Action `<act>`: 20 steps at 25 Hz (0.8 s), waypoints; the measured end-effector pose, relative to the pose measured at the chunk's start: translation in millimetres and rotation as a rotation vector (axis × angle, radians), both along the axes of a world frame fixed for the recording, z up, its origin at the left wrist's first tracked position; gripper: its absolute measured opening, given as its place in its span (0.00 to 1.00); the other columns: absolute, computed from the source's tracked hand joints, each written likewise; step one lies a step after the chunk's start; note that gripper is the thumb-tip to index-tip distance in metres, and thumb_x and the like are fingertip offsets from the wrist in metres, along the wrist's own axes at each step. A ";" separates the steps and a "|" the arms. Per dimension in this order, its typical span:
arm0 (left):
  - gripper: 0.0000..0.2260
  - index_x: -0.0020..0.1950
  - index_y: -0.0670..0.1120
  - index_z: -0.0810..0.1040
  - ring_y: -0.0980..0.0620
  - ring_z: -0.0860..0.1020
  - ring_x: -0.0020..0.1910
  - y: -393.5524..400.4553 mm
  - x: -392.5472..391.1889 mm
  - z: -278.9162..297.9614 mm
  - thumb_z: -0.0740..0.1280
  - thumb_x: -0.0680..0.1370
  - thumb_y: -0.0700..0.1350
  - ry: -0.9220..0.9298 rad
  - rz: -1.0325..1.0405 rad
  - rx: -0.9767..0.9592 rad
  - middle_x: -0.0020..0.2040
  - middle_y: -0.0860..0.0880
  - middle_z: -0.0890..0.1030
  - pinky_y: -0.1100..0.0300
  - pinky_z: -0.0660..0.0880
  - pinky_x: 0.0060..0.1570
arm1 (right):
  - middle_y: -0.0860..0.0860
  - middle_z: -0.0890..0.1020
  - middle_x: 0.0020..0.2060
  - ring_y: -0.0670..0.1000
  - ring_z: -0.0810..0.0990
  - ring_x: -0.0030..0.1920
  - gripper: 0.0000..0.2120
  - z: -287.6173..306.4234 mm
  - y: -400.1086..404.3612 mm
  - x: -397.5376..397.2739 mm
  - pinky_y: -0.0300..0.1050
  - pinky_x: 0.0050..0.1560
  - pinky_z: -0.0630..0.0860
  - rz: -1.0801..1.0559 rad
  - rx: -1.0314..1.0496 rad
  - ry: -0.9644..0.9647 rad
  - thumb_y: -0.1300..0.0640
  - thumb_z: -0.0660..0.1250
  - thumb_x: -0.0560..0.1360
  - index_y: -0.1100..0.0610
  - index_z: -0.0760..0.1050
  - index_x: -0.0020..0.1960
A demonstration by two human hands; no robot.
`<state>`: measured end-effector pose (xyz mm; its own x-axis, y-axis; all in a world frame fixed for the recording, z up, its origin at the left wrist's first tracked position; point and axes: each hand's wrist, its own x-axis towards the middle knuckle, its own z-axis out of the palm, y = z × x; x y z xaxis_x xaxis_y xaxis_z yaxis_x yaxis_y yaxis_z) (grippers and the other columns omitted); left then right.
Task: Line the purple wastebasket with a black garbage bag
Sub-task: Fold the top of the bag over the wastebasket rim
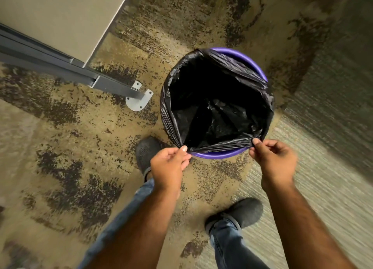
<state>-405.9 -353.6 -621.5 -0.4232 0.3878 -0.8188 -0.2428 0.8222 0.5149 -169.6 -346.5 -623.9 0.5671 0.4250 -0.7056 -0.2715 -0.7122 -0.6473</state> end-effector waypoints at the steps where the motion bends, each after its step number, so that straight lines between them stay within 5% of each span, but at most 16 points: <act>1: 0.04 0.48 0.37 0.83 0.46 0.89 0.42 0.1 0.1 -0.6 0.75 0.77 0.37 0.018 -0.013 0.026 0.40 0.40 0.87 0.58 0.84 0.44 | 0.48 0.83 0.29 0.47 0.83 0.31 0.09 -1.1 -0.1 -0.7 0.38 0.39 0.85 -0.029 0.032 0.010 0.68 0.75 0.78 0.58 0.78 0.44; 7: 0.04 0.47 0.35 0.79 0.53 0.87 0.43 -12.5 0.4 -6.9 0.69 0.81 0.35 -0.008 -0.099 0.065 0.43 0.40 0.85 0.58 0.85 0.47 | 0.50 0.85 0.34 0.47 0.85 0.37 0.13 -18.3 -24.0 4.9 0.38 0.43 0.85 -0.031 0.048 0.254 0.75 0.67 0.80 0.58 0.80 0.47; 13: 0.03 0.49 0.39 0.79 0.45 0.88 0.49 -7.9 -1.1 -19.3 0.72 0.79 0.35 -0.086 -0.197 -0.052 0.46 0.40 0.86 0.50 0.85 0.51 | 0.51 0.73 0.35 0.47 0.79 0.35 0.16 -27.1 -7.1 10.8 0.43 0.44 0.87 -0.079 0.015 0.163 0.76 0.65 0.80 0.55 0.73 0.45; 15: 0.09 0.53 0.41 0.77 0.43 0.86 0.51 6.8 -3.7 -21.3 0.71 0.77 0.31 -0.085 -0.205 -0.119 0.50 0.41 0.84 0.48 0.85 0.52 | 0.50 0.73 0.35 0.47 0.78 0.36 0.18 -30.0 4.3 12.5 0.42 0.41 0.86 -0.124 0.021 0.128 0.75 0.64 0.80 0.53 0.71 0.43; 18: 0.17 0.51 0.44 0.72 0.45 0.82 0.43 43.6 -12.6 -6.6 0.65 0.72 0.25 0.348 -0.205 -0.002 0.44 0.48 0.78 0.62 0.82 0.42 | 0.48 0.74 0.35 0.45 0.76 0.34 0.19 -37.9 20.6 11.1 0.39 0.35 0.81 -0.142 0.021 0.076 0.74 0.62 0.80 0.51 0.72 0.42; 20: 0.14 0.47 0.44 0.71 0.51 0.75 0.37 72.3 -8.1 9.1 0.65 0.71 0.26 0.616 -0.518 0.399 0.41 0.50 0.73 0.68 0.73 0.36 | 0.48 0.76 0.36 0.45 0.75 0.35 0.20 -41.4 29.4 4.8 0.39 0.33 0.77 -0.189 0.033 0.036 0.74 0.60 0.79 0.50 0.74 0.41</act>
